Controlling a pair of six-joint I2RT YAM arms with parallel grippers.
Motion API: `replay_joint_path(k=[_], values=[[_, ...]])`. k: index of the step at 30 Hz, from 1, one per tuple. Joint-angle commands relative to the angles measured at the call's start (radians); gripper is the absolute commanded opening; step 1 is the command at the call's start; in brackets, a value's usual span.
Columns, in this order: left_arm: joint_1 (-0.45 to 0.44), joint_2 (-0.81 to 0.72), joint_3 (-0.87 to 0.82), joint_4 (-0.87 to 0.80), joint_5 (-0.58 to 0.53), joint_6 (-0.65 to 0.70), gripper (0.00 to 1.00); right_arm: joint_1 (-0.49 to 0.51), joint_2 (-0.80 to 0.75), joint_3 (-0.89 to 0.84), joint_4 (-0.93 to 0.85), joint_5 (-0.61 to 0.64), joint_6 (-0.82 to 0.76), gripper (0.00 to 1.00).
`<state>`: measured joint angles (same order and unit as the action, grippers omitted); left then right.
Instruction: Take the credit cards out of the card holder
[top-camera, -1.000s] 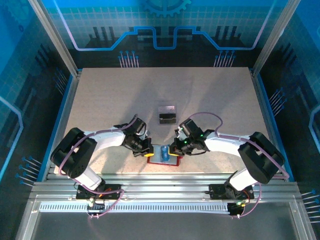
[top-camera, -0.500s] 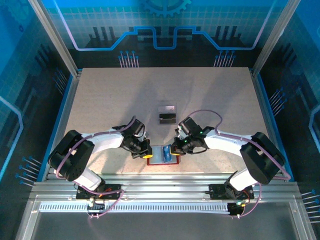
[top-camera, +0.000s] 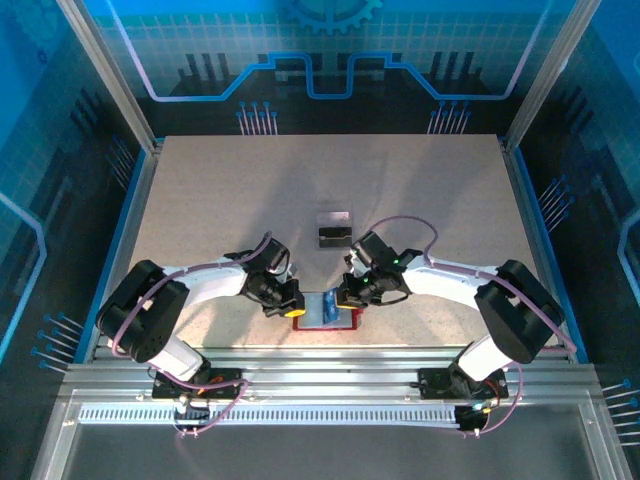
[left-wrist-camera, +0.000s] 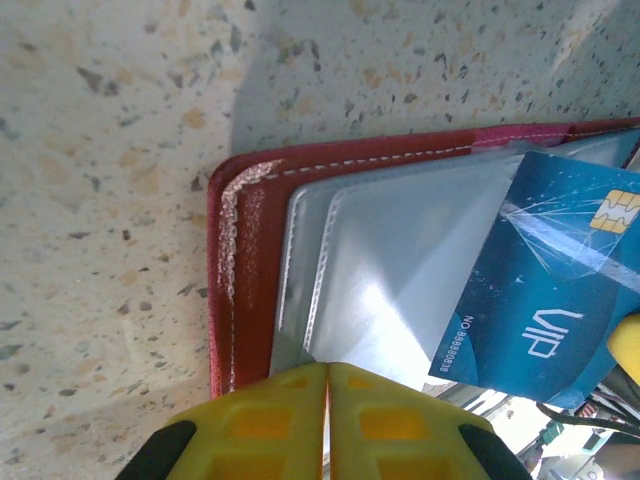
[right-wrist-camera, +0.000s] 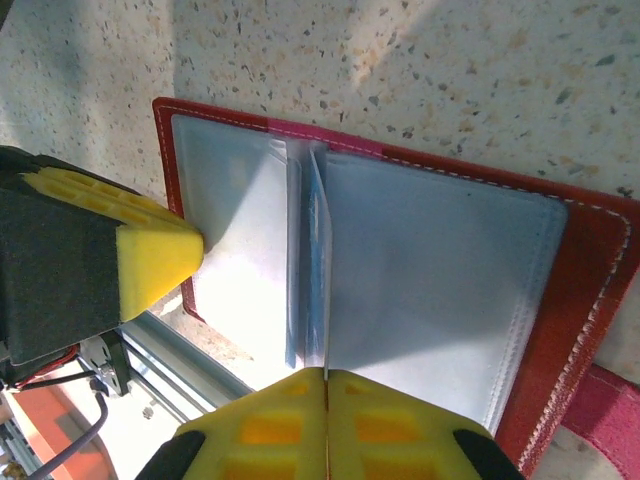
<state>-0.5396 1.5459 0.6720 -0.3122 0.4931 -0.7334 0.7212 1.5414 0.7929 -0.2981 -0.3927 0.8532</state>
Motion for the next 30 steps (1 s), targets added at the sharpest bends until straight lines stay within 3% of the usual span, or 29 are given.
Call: replay_joint_path(k=[1, 5, 10, 30], values=[[-0.003, -0.004, -0.008, -0.062, -0.036, -0.004, 0.09, 0.024, 0.02, 0.019, -0.009, 0.01, 0.013, 0.09], [-0.003, -0.003, -0.008, -0.061, -0.037, -0.004, 0.09, 0.035, 0.016, 0.019, -0.014, 0.021, 0.025, 0.17], [-0.002, -0.004, -0.007, -0.06, -0.036, -0.003, 0.09, 0.043, 0.002, 0.014, -0.016, 0.031, 0.036, 0.19], [0.016, -0.114, 0.028, -0.103, -0.089, -0.006, 0.12, 0.026, -0.065, 0.042, -0.083, 0.057, -0.024, 0.05]])
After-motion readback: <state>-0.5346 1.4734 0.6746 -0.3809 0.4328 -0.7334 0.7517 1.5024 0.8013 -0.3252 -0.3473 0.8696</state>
